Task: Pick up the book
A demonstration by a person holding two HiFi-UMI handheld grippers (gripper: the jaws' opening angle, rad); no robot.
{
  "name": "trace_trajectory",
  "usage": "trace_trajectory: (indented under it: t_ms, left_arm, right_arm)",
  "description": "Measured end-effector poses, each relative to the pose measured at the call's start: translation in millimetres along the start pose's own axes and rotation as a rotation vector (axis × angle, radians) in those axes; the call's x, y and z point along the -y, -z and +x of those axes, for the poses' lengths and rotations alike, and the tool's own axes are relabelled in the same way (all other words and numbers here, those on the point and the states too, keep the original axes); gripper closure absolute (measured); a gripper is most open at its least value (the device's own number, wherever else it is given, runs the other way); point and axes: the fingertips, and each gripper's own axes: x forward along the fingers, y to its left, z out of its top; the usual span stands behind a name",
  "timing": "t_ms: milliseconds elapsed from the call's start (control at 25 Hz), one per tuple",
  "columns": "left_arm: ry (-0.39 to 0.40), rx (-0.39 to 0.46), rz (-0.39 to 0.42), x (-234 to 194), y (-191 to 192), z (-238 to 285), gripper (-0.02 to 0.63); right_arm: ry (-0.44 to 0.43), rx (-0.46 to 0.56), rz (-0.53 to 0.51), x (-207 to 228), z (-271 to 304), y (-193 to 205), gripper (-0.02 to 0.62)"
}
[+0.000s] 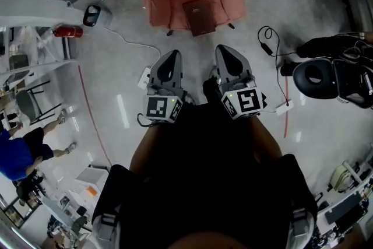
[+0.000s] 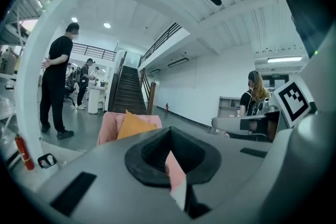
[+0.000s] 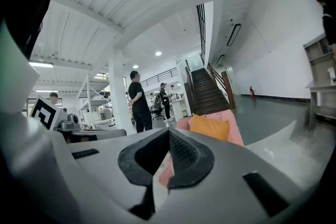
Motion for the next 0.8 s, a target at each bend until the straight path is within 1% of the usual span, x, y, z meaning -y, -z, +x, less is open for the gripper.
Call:
trace_trajectory:
  t_ms: [80, 280, 480, 640, 800]
  left_arm:
    - [-0.009, -0.012, 0.011, 4, 4, 15, 0.598]
    - [-0.040, -0.019, 0.002, 6, 9, 38, 0.598]
    - [-0.068, -0.029, -0.014, 4, 15, 41, 0.598]
    - [-0.071, -0.047, -0.020, -5, 21, 47, 0.598]
    - [-0.073, -0.051, -0.028, -16, 26, 56, 0.598]
  right_arm:
    - [-0.028, 0.000, -0.013, 7, 5, -3, 0.595]
    - [-0.063, -0.018, -0.010, 24, 9, 2, 0.595]
    - [-0.066, -0.039, 0.015, 33, 12, 11, 0.595]
    - [-0.081, -0.033, 0.027, 31, 26, 14, 0.595]
    - [-0.077, -0.038, 0.032, 31, 41, 21, 0.595]
